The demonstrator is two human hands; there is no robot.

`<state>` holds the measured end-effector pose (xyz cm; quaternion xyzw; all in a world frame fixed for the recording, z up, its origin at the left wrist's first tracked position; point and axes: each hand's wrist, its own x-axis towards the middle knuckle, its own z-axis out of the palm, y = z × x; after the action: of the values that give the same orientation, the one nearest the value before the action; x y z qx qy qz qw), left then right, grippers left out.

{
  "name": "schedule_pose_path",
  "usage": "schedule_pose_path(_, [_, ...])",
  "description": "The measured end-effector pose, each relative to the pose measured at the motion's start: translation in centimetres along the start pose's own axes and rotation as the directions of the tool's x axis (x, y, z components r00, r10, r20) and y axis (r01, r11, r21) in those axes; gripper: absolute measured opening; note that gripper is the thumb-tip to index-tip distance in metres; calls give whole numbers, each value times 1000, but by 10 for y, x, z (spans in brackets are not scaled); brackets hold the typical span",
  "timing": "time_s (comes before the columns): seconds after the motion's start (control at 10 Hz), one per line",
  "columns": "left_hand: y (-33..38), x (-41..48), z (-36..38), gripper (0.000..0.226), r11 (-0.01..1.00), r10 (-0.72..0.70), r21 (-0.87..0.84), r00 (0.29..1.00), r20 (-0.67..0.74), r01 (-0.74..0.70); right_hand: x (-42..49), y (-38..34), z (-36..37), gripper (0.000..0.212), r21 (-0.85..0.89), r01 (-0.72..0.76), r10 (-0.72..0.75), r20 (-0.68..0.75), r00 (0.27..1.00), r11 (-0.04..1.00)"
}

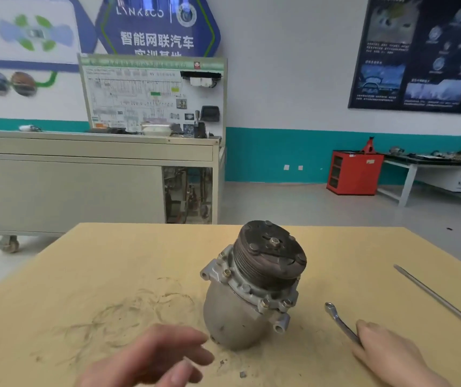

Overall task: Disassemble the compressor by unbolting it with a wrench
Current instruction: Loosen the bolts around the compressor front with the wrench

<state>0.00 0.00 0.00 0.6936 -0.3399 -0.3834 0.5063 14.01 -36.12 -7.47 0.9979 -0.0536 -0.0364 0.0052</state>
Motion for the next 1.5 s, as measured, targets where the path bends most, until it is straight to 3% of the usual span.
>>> schedule_pose_path(0.1, [11,39,-10,27,717,579,678,403,-709,163,1,6,-6,20,-10,15,-16,-43,999,1000])
schedule_pose_path(0.2, [38,79,-35,55,758,591,647,335,-734,82,5,9,-21,19,194,15,33,-243,970,981])
schedule_pose_path(0.3, [42,123,-59,104,803,459,569,424,-781,178,18,-10,-42,25,781,187,148,-336,930,596])
schedule_pose_path(0.4, [30,154,-68,132,746,434,594,456,-777,302,26,-54,-58,37,927,356,228,-374,899,117])
schedule_pose_path(0.5, [19,161,-76,134,711,480,613,400,-781,343,27,-90,-65,37,908,381,225,-339,913,-174])
schedule_pose_path(0.6, [11,162,-78,125,687,522,630,357,-775,362,24,-110,-64,37,894,309,194,-257,947,-325])
schedule_pose_path(0.8, [9,157,-82,107,740,521,622,366,-771,257,5,-124,-70,38,873,284,275,-182,944,-397])
schedule_pose_path(1.1, [2,132,-59,113,764,544,628,376,-750,148,-45,-130,-73,42,851,298,333,-156,930,-433])
schedule_pose_path(1.2, [5,121,-52,103,775,550,622,365,-751,112,-60,-129,-75,46,828,290,290,-162,943,-480])
schedule_pose_path(1.3, [8,109,-57,94,800,532,597,387,-753,62,-67,-131,-78,57,842,289,235,-200,951,-455])
schedule_pose_path(1.5, [9,94,-89,75,897,430,417,500,-752,-144,-58,-139,-87,39,885,254,77,-244,967,-389])
